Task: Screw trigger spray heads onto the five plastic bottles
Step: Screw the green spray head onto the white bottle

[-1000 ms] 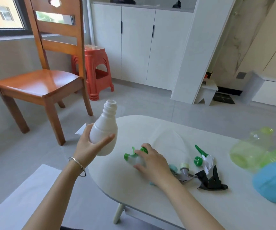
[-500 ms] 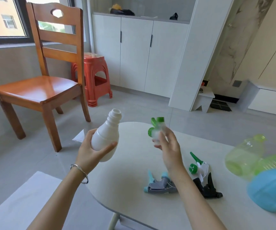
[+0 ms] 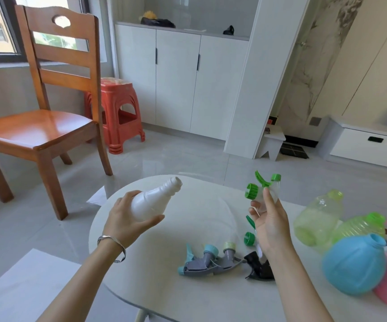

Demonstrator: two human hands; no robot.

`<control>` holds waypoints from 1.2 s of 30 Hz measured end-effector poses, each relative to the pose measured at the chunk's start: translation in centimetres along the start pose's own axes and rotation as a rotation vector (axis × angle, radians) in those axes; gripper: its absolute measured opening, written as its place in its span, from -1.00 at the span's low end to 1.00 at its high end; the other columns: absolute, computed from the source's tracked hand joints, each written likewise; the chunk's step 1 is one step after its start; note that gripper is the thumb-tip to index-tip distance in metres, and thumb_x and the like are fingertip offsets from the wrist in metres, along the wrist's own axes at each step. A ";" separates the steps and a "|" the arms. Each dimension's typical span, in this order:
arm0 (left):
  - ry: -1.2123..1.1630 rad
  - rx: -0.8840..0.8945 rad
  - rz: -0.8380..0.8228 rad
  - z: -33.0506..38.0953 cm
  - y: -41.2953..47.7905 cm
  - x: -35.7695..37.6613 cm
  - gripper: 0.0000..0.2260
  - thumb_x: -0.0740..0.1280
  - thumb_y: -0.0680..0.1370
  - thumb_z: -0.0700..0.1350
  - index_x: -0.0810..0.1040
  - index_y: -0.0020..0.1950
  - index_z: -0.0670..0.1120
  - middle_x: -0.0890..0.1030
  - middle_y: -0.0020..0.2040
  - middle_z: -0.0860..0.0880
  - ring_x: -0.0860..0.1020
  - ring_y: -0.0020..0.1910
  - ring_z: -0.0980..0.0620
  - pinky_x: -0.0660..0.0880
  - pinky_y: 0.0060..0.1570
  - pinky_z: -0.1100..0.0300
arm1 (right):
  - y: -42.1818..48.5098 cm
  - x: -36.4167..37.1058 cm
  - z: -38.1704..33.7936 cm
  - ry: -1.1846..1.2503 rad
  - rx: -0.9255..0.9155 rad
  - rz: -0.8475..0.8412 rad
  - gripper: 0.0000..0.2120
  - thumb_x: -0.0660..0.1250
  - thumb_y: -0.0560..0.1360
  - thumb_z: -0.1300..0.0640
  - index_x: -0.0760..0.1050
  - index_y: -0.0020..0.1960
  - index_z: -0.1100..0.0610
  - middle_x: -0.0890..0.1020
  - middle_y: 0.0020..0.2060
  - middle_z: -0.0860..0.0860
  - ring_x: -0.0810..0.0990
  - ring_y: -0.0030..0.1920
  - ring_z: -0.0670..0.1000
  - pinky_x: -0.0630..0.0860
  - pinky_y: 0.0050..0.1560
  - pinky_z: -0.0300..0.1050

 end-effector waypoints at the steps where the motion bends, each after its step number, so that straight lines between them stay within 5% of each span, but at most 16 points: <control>1: 0.002 -0.008 0.004 -0.1 0.0 0.1 -0.35 0.57 0.20 0.18 0.42 0.20 0.04 0.53 0.05 -0.03 0.50 0.00 -0.06 0.52 -0.04 0.02 | 0.0 -0.2 -0.2 0.004 -0.003 -0.003 -0.94 0.27 0.55 0.10 0.53 -0.07 0.02 0.61 -0.35 -0.15 0.48 -0.36 -0.12 0.42 -0.31 -0.29; 12: 0.049 0.060 -0.065 0.9 -0.7 0.8 -0.33 0.59 0.17 0.15 0.44 0.21 0.07 0.51 0.09 -0.04 0.46 0.03 -0.08 0.47 0.04 0.00 | -0.3 0.6 0.8 -0.178 0.002 -0.125 -0.97 0.32 0.51 0.13 0.53 -0.08 0.05 0.59 -0.24 0.00 0.49 -0.35 -0.09 0.43 -0.34 -0.27; 16: 0.037 0.121 -0.130 2.2 -1.5 2.1 -0.30 0.57 0.15 0.22 0.46 0.22 0.10 0.51 0.09 0.02 0.47 0.06 -0.05 0.49 0.07 0.01 | -1.1 2.4 2.2 -0.260 0.052 -0.266 -0.76 0.38 0.40 0.05 0.52 0.02 0.12 0.60 -0.22 0.05 0.55 -0.35 -0.12 0.50 -0.32 -0.26; 23: 0.002 0.163 -0.158 3.4 -1.9 2.9 -0.29 0.56 0.14 0.24 0.45 0.23 0.11 0.51 0.07 0.05 0.48 0.04 -0.02 0.50 0.07 0.04 | -1.6 3.8 2.3 -0.327 0.005 -0.356 -0.59 0.52 0.22 0.03 0.55 0.02 0.10 0.67 -0.20 -0.02 0.62 -0.22 -0.09 0.56 -0.22 -0.23; 30: 0.024 0.159 -0.241 3.5 -1.7 2.1 -0.31 0.57 0.13 0.22 0.44 0.20 0.19 0.47 0.06 0.08 0.48 0.03 0.08 0.46 0.05 0.19 | -1.4 3.9 1.5 -0.518 -0.020 -0.567 -0.63 0.55 0.30 0.15 0.59 0.08 0.06 0.71 -0.01 -0.02 0.67 0.02 -0.05 0.59 0.00 -0.18; 36: -0.409 -0.088 -0.168 3.3 -1.7 1.2 -0.06 0.63 0.15 0.06 0.24 0.44 0.08 0.48 0.19 -0.01 0.52 0.05 0.06 0.50 -0.03 0.21 | -1.0 3.7 0.9 -0.488 -0.054 -0.445 -0.62 0.56 0.18 -0.09 0.64 -0.03 -0.02 0.72 -0.17 -0.05 0.63 -0.19 -0.12 0.56 -0.14 -0.25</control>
Point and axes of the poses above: each hand's wrist, its own y-axis towards the middle knuckle, its own x-axis out of the palm, z = x × y, the point moved 4 cm from there along y, towards the middle knuckle
